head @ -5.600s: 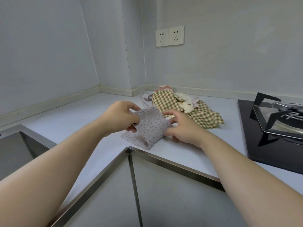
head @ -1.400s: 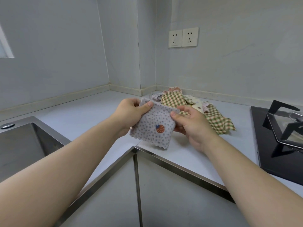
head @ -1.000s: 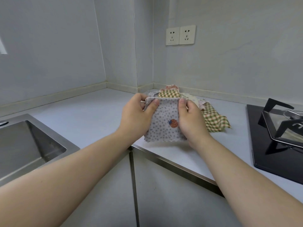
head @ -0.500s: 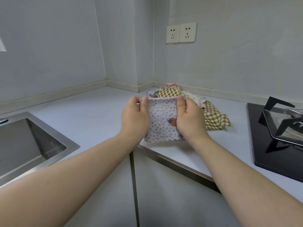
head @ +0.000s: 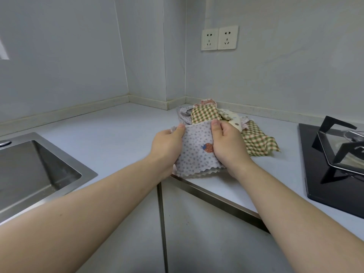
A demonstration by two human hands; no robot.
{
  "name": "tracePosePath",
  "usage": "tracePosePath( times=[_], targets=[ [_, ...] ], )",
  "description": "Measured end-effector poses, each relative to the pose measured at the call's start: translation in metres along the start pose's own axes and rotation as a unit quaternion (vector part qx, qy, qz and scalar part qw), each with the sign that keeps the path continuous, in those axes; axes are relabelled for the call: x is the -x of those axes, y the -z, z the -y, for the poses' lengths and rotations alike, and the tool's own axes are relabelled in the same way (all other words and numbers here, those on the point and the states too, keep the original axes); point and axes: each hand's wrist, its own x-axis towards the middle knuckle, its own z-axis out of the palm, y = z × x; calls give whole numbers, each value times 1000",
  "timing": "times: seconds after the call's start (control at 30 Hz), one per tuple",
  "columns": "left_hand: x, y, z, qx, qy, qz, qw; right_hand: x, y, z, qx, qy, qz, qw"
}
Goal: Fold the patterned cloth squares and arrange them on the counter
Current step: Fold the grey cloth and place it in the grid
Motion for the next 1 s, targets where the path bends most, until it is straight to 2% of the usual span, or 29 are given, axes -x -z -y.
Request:
tracePosePath(
  times=[0.1,0.2,0.33,0.7,0.8,0.9,1.0],
  targets=[
    [0,2,1,-96,-98,-48,989,0,-1,-2,18,-7,15,1000],
    [0,5,-1,-139,-141,-53,979,2,-1,-2,38,-13,33,999],
    [-1,7,-1,-158,-152,-58,974,2,1,-3,69,-7,39,997],
    [3,6,-1,-166,-158,-54,972,-1,3,-5,67,8,19,998],
    [1,6,-3,-141,-126,-54,981,1,5,-1,48,-12,30,998],
    [-7,12,-9,-39,-45,-60,996,1,2,-1,5,-73,79,994],
    [-15,24,-16,63,57,-57,995,4,-2,1,-90,-130,150,976]
  ],
)
